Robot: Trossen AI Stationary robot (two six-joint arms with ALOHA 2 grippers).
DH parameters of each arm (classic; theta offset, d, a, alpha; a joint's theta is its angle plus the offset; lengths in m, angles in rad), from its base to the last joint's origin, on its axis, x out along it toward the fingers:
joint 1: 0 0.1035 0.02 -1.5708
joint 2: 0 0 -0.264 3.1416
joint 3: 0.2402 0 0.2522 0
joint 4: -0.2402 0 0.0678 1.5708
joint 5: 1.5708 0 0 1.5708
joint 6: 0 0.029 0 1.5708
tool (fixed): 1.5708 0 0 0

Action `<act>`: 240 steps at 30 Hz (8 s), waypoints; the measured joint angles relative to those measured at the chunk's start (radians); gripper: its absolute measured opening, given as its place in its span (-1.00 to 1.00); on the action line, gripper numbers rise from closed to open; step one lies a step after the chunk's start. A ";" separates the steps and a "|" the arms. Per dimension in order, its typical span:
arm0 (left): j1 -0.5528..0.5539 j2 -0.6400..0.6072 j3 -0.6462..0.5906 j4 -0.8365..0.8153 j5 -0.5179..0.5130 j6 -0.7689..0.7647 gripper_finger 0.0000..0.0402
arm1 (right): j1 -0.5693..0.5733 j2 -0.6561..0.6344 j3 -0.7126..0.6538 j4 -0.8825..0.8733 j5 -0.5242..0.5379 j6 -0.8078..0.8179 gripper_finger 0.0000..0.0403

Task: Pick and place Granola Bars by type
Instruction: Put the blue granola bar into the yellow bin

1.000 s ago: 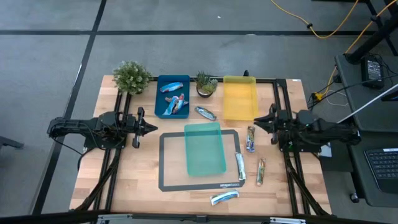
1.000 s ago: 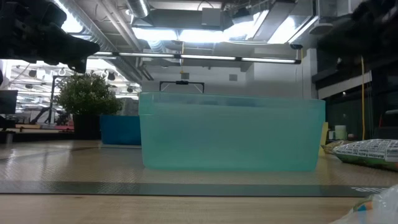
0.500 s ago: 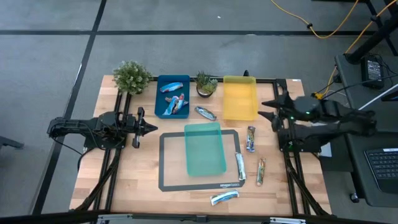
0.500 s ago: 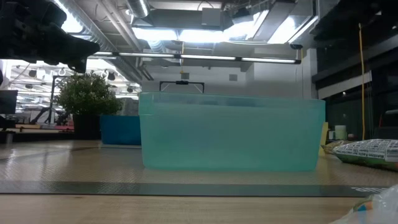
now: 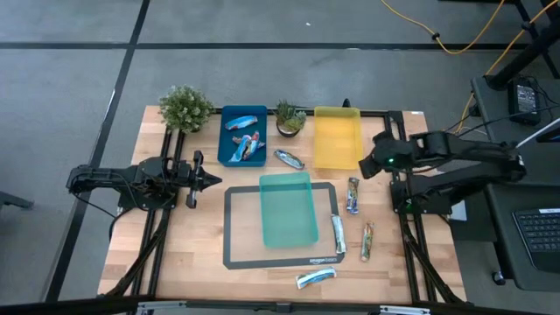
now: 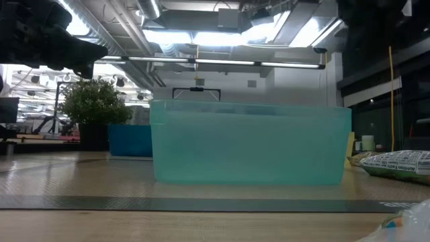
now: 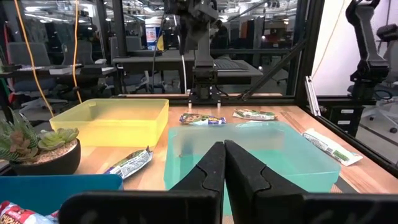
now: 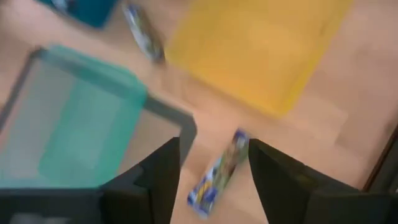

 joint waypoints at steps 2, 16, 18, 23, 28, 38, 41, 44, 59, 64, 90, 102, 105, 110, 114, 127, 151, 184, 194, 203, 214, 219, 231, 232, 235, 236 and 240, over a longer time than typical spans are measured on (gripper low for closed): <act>0.000 0.000 0.000 0.000 0.000 0.000 -0.99 | 0.000 0.034 -0.022 0.006 -0.044 0.023 -0.09; 0.000 0.000 0.000 0.000 0.000 0.000 -0.98 | 0.000 0.177 -0.254 0.209 -0.237 0.163 0.04; 0.000 0.000 0.000 0.000 0.000 0.000 -0.99 | 0.000 0.186 -0.282 0.240 -0.237 0.171 0.13; 0.000 0.000 0.000 0.000 0.000 0.000 -0.98 | 0.000 0.207 -0.338 0.299 -0.254 0.189 0.39; 0.000 0.000 0.000 0.000 0.000 0.000 -0.96 | 0.000 0.230 -0.392 0.332 -0.257 0.220 0.57; 0.000 0.000 0.000 0.000 0.000 0.000 -0.99 | 0.001 0.274 -0.489 0.488 -0.256 0.240 0.54; 0.000 0.000 0.000 0.000 0.000 0.000 -0.97 | 0.001 0.291 -0.509 0.534 -0.261 0.240 0.52; 0.000 0.000 0.000 0.000 0.000 0.000 -0.96 | 0.001 0.312 -0.510 0.539 -0.262 0.239 0.52; 0.000 0.000 0.000 0.000 0.000 0.000 -0.97 | 0.001 0.371 -0.509 0.546 -0.251 0.218 0.25; 0.000 0.000 0.000 0.000 0.000 0.000 -0.96 | 0.000 0.372 -0.510 0.551 -0.249 0.217 -0.10; 0.000 0.000 0.000 0.000 0.000 0.000 -0.99 | 0.021 0.319 -0.066 0.280 -0.150 -0.072 -0.64; 0.000 0.000 0.000 0.000 0.000 0.000 -0.97 | -0.010 0.280 0.015 0.227 -0.087 -0.196 -0.64; 0.000 0.000 0.000 0.000 0.000 0.000 -0.99 | -0.069 0.275 0.016 0.225 -0.134 -0.277 -0.64; 0.000 0.000 0.000 0.000 0.000 0.000 -0.98 | -0.250 0.274 0.082 0.165 -0.211 -0.485 -0.64; 0.000 0.000 0.000 0.000 0.000 0.000 -0.96 | -0.410 0.274 0.171 0.114 -0.212 -0.644 -0.64; 0.000 0.000 0.000 0.000 0.000 0.000 -0.99 | -0.719 0.325 0.259 0.097 -0.246 -0.929 -0.64; 0.000 0.000 0.000 0.000 0.000 0.000 -0.96 | -0.803 0.799 0.198 0.396 -0.344 -1.066 -0.64; 0.000 0.000 0.000 0.000 0.000 0.000 -0.97 | -0.803 0.951 0.198 0.459 -0.396 -1.096 -0.41; 0.000 0.000 0.000 0.000 0.000 0.000 -0.98 | -0.804 0.934 0.198 0.429 -0.387 -1.065 0.23; 0.000 0.000 0.000 0.000 0.000 0.000 -0.97 | -0.789 0.805 0.198 0.407 -0.382 -1.047 0.20; 0.000 0.000 0.000 0.000 0.000 0.000 -0.99 | -0.667 0.579 0.198 0.374 -0.440 -1.149 0.14; 0.000 0.000 0.000 0.000 0.000 0.000 -0.98 | -0.595 0.491 0.198 0.380 -0.440 -1.148 0.14; 0.000 0.000 0.000 0.000 0.000 0.000 -0.98 | -0.454 0.518 0.382 0.358 -0.560 -1.171 0.33; 0.000 0.000 0.000 0.000 0.000 0.000 -0.99 | -0.447 0.534 0.412 0.358 -0.549 -1.171 0.36; 0.000 0.000 0.000 0.000 0.000 0.000 -0.99 | -0.432 0.585 0.484 0.361 -0.516 -1.174 0.45; 0.000 0.000 0.000 0.000 0.000 0.000 -0.99 | -0.430 0.605 0.504 0.362 -0.509 -1.175 0.47; 0.000 0.000 0.000 0.000 0.000 0.000 -0.97 | -0.431 0.684 0.532 0.360 -0.524 -1.175 0.49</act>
